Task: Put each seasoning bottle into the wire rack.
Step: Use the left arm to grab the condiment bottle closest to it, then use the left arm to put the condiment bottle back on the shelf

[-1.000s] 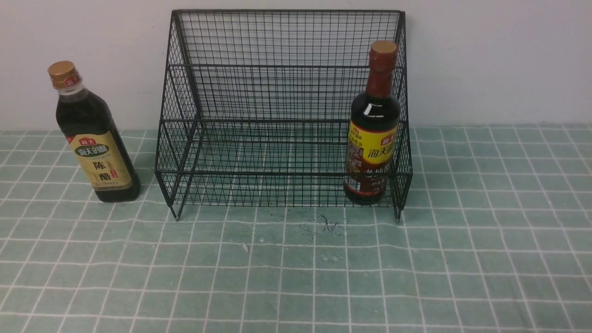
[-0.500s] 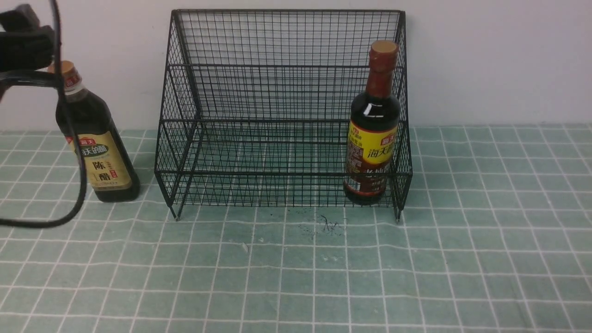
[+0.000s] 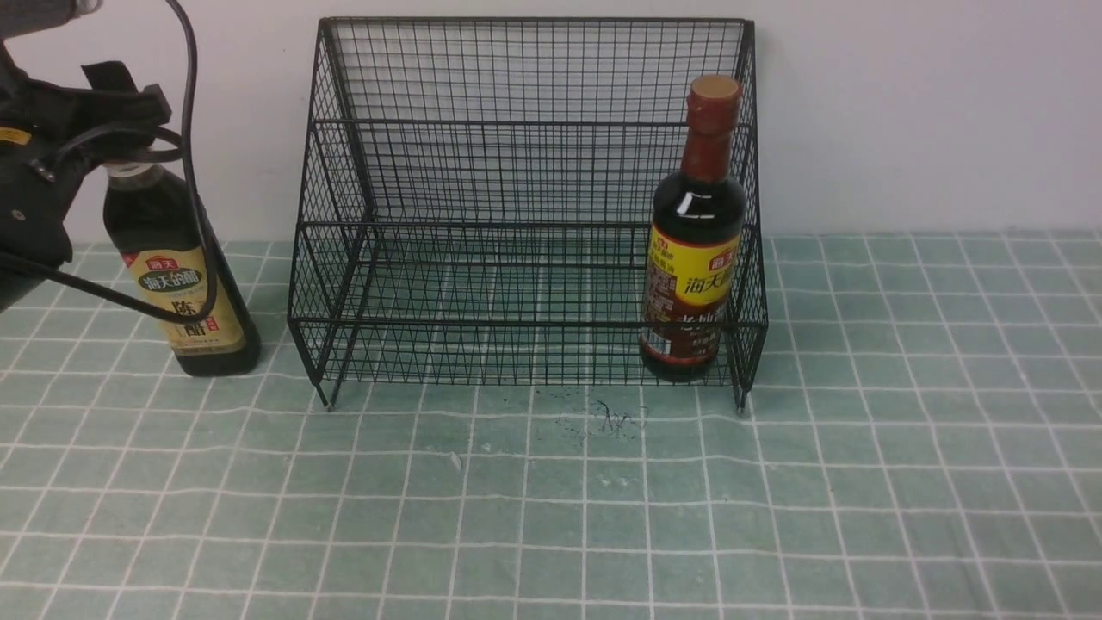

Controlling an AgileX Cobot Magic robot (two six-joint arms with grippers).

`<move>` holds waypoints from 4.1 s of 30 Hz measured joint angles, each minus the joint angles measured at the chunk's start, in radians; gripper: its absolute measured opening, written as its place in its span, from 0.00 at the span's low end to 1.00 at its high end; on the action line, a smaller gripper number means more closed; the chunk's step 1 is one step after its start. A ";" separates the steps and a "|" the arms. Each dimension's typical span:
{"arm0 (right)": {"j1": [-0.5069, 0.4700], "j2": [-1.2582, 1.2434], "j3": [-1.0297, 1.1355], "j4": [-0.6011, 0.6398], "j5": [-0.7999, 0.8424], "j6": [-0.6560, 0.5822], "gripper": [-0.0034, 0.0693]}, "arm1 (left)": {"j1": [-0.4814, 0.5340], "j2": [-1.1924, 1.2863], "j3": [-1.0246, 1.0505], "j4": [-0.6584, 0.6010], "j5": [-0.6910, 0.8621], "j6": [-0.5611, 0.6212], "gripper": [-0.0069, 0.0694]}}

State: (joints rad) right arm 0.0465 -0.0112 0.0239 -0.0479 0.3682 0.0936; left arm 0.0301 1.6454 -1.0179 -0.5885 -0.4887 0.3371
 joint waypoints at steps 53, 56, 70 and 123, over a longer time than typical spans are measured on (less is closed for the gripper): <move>0.000 0.000 0.000 0.000 0.000 0.000 0.03 | 0.000 0.016 -0.010 0.075 0.206 0.014 0.49; 0.000 0.000 0.000 0.000 0.000 0.000 0.03 | 0.002 -0.044 -0.002 0.072 0.290 0.016 0.49; 0.000 0.000 0.000 0.000 0.000 0.000 0.03 | -0.014 -0.270 -0.237 0.071 0.505 0.046 0.49; 0.000 0.000 0.000 0.000 0.000 0.025 0.03 | -0.257 0.161 -0.433 -0.382 0.413 0.461 0.49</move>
State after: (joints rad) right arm 0.0465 -0.0116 0.0239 -0.0479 0.3682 0.1187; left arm -0.2272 1.8067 -1.4509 -0.9703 -0.0760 0.7981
